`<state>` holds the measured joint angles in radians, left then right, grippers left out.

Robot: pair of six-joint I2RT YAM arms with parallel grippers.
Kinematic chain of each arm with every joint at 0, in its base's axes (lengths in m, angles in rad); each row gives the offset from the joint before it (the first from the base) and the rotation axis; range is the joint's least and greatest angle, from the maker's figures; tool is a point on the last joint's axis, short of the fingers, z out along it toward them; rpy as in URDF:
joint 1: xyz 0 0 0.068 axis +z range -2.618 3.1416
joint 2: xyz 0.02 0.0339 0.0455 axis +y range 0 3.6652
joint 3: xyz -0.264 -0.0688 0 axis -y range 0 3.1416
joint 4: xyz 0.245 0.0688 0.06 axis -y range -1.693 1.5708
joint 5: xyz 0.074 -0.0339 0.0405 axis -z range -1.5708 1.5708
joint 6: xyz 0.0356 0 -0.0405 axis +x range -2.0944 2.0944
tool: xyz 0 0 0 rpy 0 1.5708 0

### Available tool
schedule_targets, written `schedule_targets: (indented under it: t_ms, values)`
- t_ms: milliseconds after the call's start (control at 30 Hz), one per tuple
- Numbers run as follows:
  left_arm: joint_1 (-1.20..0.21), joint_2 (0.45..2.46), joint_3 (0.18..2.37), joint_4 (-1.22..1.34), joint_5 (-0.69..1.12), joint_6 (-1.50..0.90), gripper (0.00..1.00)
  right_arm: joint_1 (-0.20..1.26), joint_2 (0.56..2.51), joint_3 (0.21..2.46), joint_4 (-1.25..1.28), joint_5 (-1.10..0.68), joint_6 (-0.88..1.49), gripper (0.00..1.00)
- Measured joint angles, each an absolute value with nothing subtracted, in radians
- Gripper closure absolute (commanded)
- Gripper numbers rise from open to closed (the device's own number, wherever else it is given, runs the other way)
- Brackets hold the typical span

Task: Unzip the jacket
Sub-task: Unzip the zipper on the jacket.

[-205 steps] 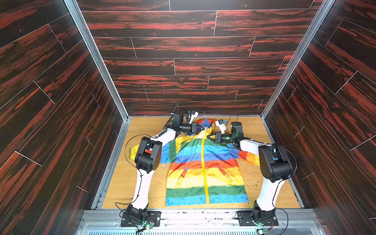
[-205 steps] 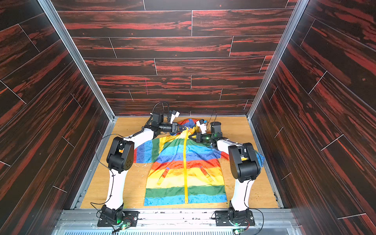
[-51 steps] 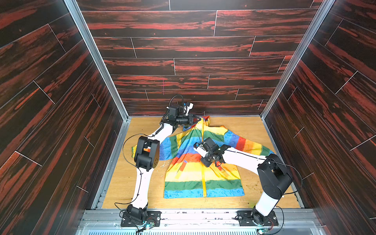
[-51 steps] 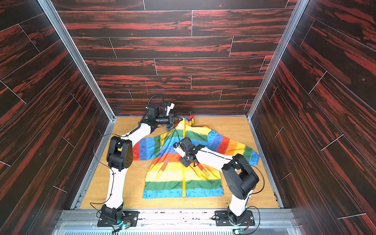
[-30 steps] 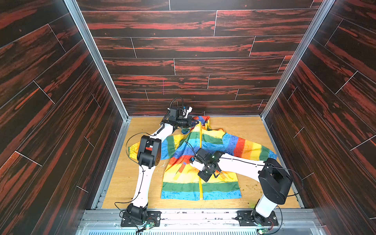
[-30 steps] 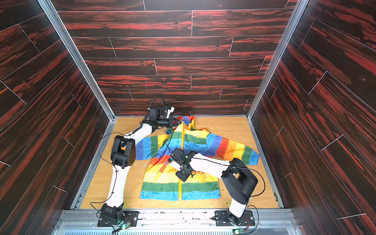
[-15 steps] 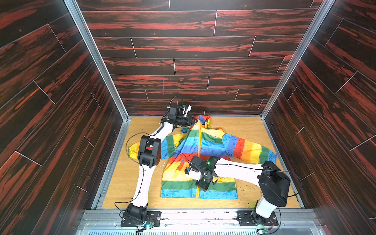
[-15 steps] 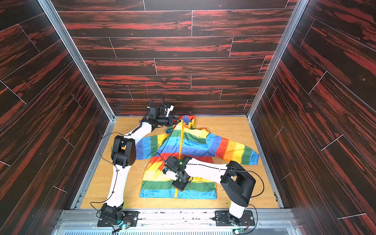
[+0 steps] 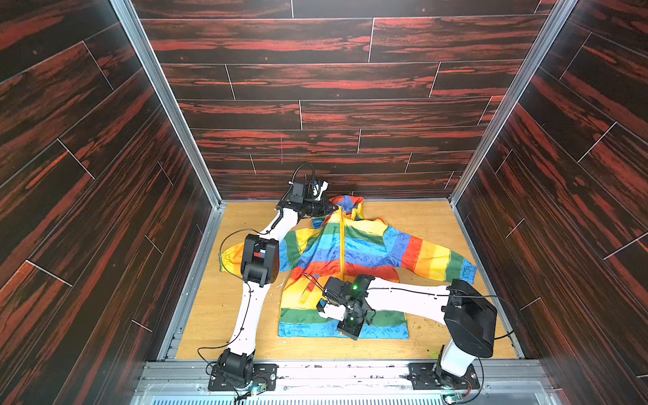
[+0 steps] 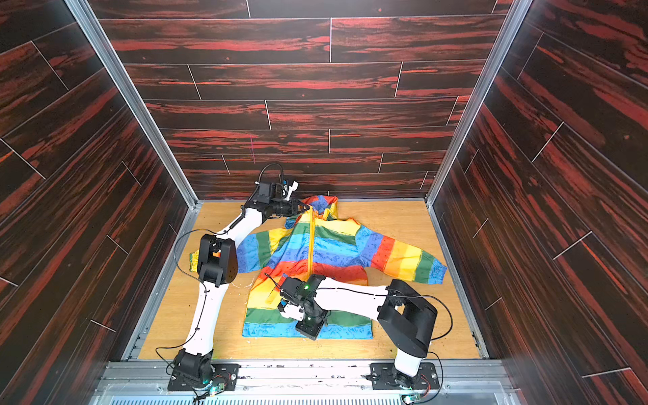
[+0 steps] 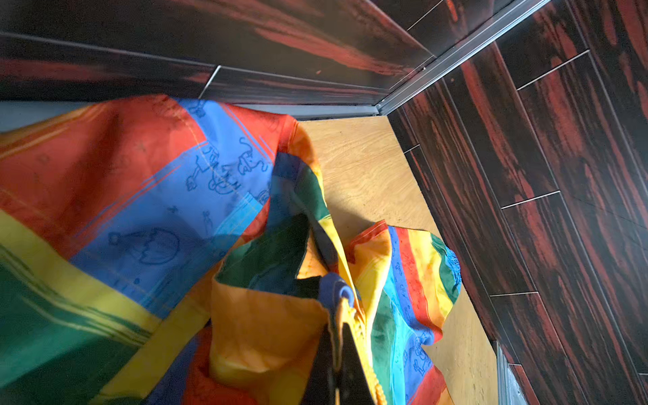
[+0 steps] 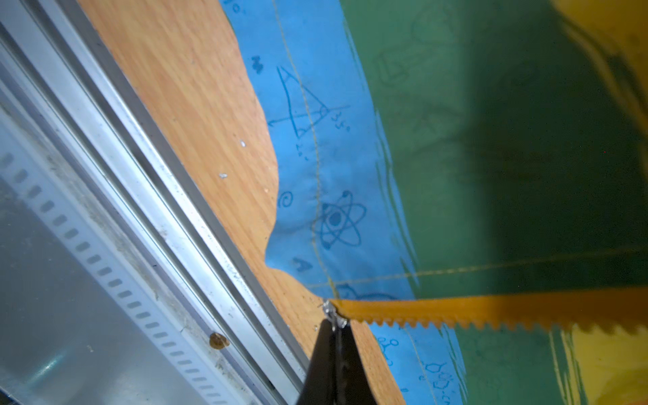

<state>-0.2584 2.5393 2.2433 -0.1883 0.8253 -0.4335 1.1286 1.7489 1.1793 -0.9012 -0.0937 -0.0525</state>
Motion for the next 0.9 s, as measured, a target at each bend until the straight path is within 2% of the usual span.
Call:
schedule_targets:
  t_ms: [533,900]
  values:
    - [-0.251,2.544,2.215,-0.215,0.771,-0.437,1.0,1.133,1.769,1.18,-0.902,-0.113,-0.052,1.0]
    - [-0.192,2.545,2.167,-0.156,0.684,-0.487,1.0,1.151,1.775,1.18,-0.936,-0.154,-0.052,1.0]
